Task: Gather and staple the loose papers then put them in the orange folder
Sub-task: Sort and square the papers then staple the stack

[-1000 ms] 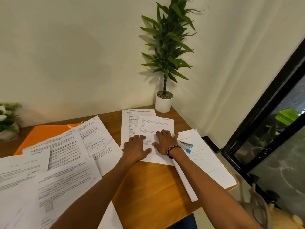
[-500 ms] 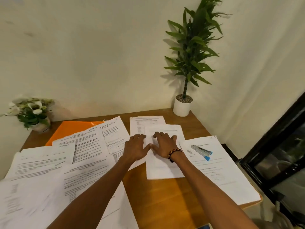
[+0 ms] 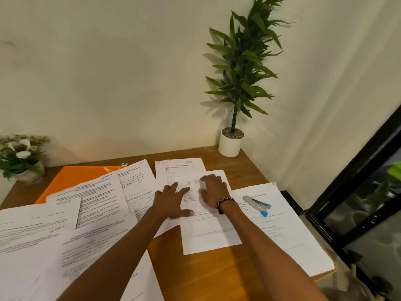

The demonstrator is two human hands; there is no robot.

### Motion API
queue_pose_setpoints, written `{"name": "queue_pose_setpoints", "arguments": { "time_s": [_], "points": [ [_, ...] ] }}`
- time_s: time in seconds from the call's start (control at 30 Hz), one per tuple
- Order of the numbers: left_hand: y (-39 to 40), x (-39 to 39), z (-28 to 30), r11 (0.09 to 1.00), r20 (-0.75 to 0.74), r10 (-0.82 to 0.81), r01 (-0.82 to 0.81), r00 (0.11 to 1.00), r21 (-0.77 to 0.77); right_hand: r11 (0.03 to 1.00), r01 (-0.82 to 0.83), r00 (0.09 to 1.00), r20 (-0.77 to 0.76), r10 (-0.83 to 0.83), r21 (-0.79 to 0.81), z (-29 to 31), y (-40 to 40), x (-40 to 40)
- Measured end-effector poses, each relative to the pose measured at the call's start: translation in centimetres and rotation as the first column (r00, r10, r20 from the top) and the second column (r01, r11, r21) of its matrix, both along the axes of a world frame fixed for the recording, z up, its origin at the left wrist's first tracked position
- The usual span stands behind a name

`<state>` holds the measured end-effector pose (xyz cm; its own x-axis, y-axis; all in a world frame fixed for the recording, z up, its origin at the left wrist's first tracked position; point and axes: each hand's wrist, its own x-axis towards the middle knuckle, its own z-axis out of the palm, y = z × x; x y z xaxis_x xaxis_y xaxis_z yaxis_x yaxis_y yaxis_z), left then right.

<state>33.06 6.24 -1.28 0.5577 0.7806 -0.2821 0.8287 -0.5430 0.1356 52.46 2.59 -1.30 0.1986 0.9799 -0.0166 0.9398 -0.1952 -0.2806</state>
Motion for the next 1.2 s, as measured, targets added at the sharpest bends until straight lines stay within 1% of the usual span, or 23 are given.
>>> {"name": "queue_pose_setpoints", "arguments": {
  "time_s": [0.03, 0.07, 0.1, 0.13, 0.2, 0.27, 0.3, 0.37, 0.47, 0.53, 0.67, 0.77, 0.83, 0.93, 0.97, 1.0, 1.03, 1.1, 1.13, 1.17, 1.2],
  "points": [
    [0.1, 0.2, 0.2, 1.000, -0.019, -0.005, 0.005, 1.000, -0.010, 0.992, 0.119, 0.991, -0.061, -0.116, 0.046, 0.4, 0.3, 0.6],
    [0.1, 0.4, 0.4, 1.000, -0.031, -0.005, 0.005, 1.000, -0.015, 0.966, 0.251, 0.961, -0.137, -0.241, 0.058, 0.7, 0.8, 1.6],
    [0.1, 0.6, 0.6, 1.000, -0.039, -0.003, 0.002, 0.999, -0.019, 0.932, 0.360, 0.916, -0.208, -0.343, 0.045, 0.8, 1.2, 2.6],
    [0.1, 0.8, 0.7, 1.000, -0.042, -0.001, 0.000, 0.999, -0.023, 0.908, 0.419, 0.877, -0.268, -0.398, 0.020, 0.6, 1.8, 3.7],
    [0.0, 0.9, 0.8, 1.000, -0.045, 0.003, -0.003, 0.999, -0.018, 0.897, 0.441, 0.819, -0.392, -0.419, -0.035, 1.0, 2.6, 5.3],
    [0.2, 1.1, 0.8, 1.000, -0.041, 0.006, -0.006, 0.999, -0.013, 0.899, 0.435, 0.735, -0.554, -0.392, -0.059, 1.8, 2.9, 5.9],
    [0.4, 1.1, 0.8, 1.000, -0.036, 0.007, -0.008, 0.999, -0.010, 0.900, 0.427, 0.698, -0.601, -0.389, -0.087, 2.0, 2.9, 6.1],
    [0.6, 1.3, 0.7, 1.000, -0.029, 0.011, -0.011, 1.000, -0.006, 0.905, 0.411, 0.656, -0.653, -0.378, -0.111, 1.8, 3.0, 6.3],
    [0.8, 1.4, 0.6, 1.000, -0.027, 0.014, -0.014, 1.000, -0.004, 0.890, 0.451, 0.606, -0.709, -0.361, -0.068, 0.9, 3.4, 6.5],
    [0.9, 1.5, 0.5, 1.000, -0.033, 0.016, -0.016, 0.999, -0.003, 0.883, 0.464, 0.601, -0.708, -0.371, -0.069, 0.8, 3.6, 6.7],
    [0.8, 1.6, 0.7, 0.999, -0.036, 0.027, -0.026, 0.999, 0.019, 0.900, 0.422, 0.630, -0.679, -0.378, -0.110, 0.8, 3.9, 7.1],
    [0.9, 1.9, 1.0, 0.997, 0.003, 0.065, -0.065, 0.998, 0.035, 0.919, 0.372, 0.655, -0.663, -0.362, -0.134, 0.7, 4.0, 7.2],
    [1.2, 2.3, 0.9, 0.997, 0.037, 0.073, -0.074, 0.997, 0.025, 0.943, 0.319, 0.665, -0.685, -0.297, -0.098, 0.7, 4.0, 7.1],
    [2.0, 2.6, 1.0, 0.998, 0.060, 0.055, -0.054, 0.997, -0.011, 0.969, 0.241, 0.657, -0.726, -0.201, -0.050, 0.6, 3.9, 7.1],
    [2.3, 2.6, 1.1, 0.998, 0.078, 0.054, -0.052, 0.995, -0.026, 0.977, 0.205, 0.637, -0.749, -0.181, -0.062, 0.6, 3.7, 7.1],
    [2.5, 2.7, 1.4, 0.998, 0.105, 0.059, -0.057, 0.993, -0.023, 0.984, 0.156, 0.585, -0.795, -0.160, -0.083, 0.6, 3.5, 7.1],
    [2.8, 2.8, 1.6, 0.997, 0.147, 0.075, -0.076, 0.986, 0.001, 0.990, 0.092, 0.500, -0.856, -0.135, -0.102, 0.5, 3.5, 7.0],
    [3.5, 2.8, 2.2, 0.986, 0.288, 0.147, -0.165, 0.946, 0.038, 0.989, -0.022, 0.324, -0.937, -0.129, -0.144, 0.6, 3.4, 6.5],
    [3.9, 2.6, 2.4, 0.976, 0.377, 0.195, -0.219, 0.906, 0.021, 0.986, -0.050, 0.285, -0.948, -0.139, -0.160, 0.7, 3.5, 6.2],
    [4.2, 2.4, 2.6, 0.965, 0.442, 0.240, -0.261, 0.864, -0.013, 0.982, -0.057, 0.274, -0.949, -0.156, -0.178, 0.9, 3.6, 5.7],
    [4.6, 2.1, 2.6, 0.957, 0.465, 0.271, -0.286, 0.843, -0.040, 0.981, -0.029, 0.283, -0.943, -0.175, -0.190, 1.1, 3.8, 5.1]
  ]
}}
